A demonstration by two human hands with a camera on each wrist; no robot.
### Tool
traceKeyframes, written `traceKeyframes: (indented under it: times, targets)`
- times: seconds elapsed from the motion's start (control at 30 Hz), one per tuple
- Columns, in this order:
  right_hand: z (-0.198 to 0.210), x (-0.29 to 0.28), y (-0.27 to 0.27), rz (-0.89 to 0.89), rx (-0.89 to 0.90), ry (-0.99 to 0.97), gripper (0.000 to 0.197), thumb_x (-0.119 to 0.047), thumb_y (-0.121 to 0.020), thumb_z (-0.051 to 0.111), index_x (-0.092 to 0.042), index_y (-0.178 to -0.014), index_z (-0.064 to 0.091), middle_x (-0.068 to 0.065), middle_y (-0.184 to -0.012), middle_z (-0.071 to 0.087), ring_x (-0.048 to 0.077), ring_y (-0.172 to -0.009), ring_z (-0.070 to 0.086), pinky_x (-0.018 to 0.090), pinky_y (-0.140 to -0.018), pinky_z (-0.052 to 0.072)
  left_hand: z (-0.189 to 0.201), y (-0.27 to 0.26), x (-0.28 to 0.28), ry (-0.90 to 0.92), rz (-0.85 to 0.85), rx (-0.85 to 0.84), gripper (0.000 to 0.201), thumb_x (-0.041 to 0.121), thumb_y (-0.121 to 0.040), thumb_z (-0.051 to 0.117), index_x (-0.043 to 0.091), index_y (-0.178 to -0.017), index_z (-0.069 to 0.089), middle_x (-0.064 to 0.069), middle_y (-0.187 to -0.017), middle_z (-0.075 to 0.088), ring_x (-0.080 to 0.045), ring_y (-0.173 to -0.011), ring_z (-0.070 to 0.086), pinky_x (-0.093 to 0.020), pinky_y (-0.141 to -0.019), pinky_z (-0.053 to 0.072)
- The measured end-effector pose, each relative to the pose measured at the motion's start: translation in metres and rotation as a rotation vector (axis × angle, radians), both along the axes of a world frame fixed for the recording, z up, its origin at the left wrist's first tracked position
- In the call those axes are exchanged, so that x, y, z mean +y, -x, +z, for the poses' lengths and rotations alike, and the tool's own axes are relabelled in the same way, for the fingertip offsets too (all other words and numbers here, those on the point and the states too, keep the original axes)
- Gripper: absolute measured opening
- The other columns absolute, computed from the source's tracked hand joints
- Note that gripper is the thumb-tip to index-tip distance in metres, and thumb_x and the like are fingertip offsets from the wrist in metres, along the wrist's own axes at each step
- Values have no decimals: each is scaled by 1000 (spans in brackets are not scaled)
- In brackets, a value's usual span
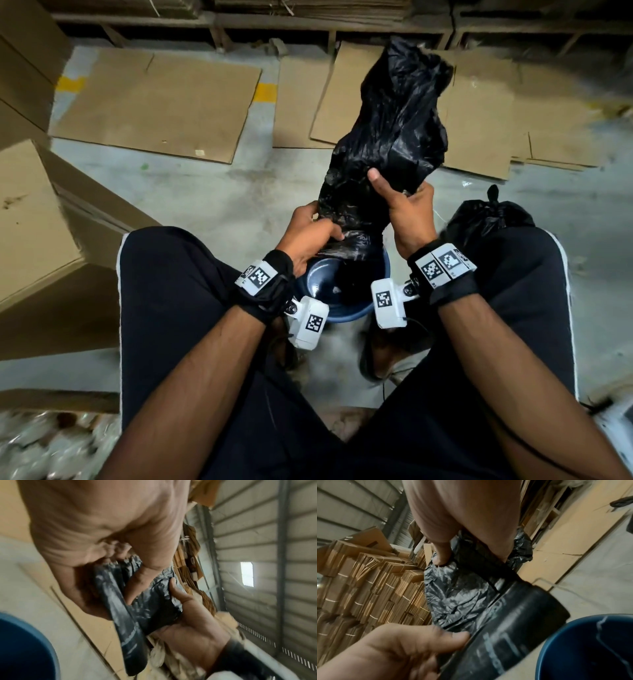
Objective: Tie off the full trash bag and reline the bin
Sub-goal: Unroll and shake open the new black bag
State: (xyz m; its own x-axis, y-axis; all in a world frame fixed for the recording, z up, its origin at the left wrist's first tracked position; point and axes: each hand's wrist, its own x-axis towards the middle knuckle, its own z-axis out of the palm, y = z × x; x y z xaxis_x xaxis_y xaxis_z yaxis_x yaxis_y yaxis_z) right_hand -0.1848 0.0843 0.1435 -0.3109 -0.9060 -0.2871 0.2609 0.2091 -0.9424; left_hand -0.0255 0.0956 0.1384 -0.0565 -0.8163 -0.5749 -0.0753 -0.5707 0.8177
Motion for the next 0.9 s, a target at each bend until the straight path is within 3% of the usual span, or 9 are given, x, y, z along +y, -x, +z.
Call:
traceKeyframes:
  times: [0.17,0.3,0.37,0.43,0.53,0.67,0.8,0.9]
  targets:
    - [-3,1,6,88,42,-17,37,-10,-77,85,-11,-110,67,3,-107,77,18,-100,74,31,-87,60,-8,-1,-4,217,-102,-124,32,-4,-74,79,12,-101,74,0,-96,79,-17,-94,75,-37,-91,59]
    - [-4,-1,7,6,21,-27,58,-19,-70,91,-4,-118,61,8,-111,75,19,-101,74,38,-89,60,-14,-2,-6,124,-201,-165,30,29,-76,85,21,-103,74,7,-98,79,-11,-93,75,-38,-89,60]
    - [-4,-2,8,0,30,-23,55,-19,-70,91,-3,-115,64,10,-110,76,22,-101,74,41,-90,60,-15,0,-4,50,-191,-152,28,40,-83,79,22,-105,73,6,-99,78,-13,-91,75,-42,-84,63]
    - [-3,-1,7,17,56,-8,42,-13,-74,88,-4,-110,67,10,-108,76,22,-100,74,39,-90,60,-17,2,-2,27,-152,-159,23,34,-86,75,21,-105,71,1,-100,78,-19,-88,76,-47,-78,64]
    - [-5,-1,6,29,69,11,47,-11,-75,87,0,-116,66,9,-109,76,21,-102,74,37,-90,60,-20,3,-1,21,-128,-214,25,13,-75,69,22,-99,70,-3,-98,77,-23,-89,75,-48,-73,64]
    - [-3,-1,5,26,58,14,47,-10,-76,87,-3,-116,64,9,-112,75,19,-104,73,31,-88,59,-31,-2,-4,46,-102,-272,39,14,-57,64,28,-93,73,1,-87,78,-21,-85,75,-44,-83,63]
    - [-3,-1,6,23,60,22,37,-9,-77,86,-11,-107,64,5,-107,76,16,-100,74,29,-85,59,-32,-3,-8,123,-148,-294,42,24,-61,84,26,-102,74,10,-95,78,-11,-91,74,-31,-91,58]
    - [-1,1,6,19,55,30,35,-6,-77,85,-17,-100,62,0,-102,75,11,-96,74,24,-81,57,-31,-2,-4,239,-223,-500,19,7,-72,73,21,-85,68,-2,-89,74,-21,-86,71,-27,-75,56]
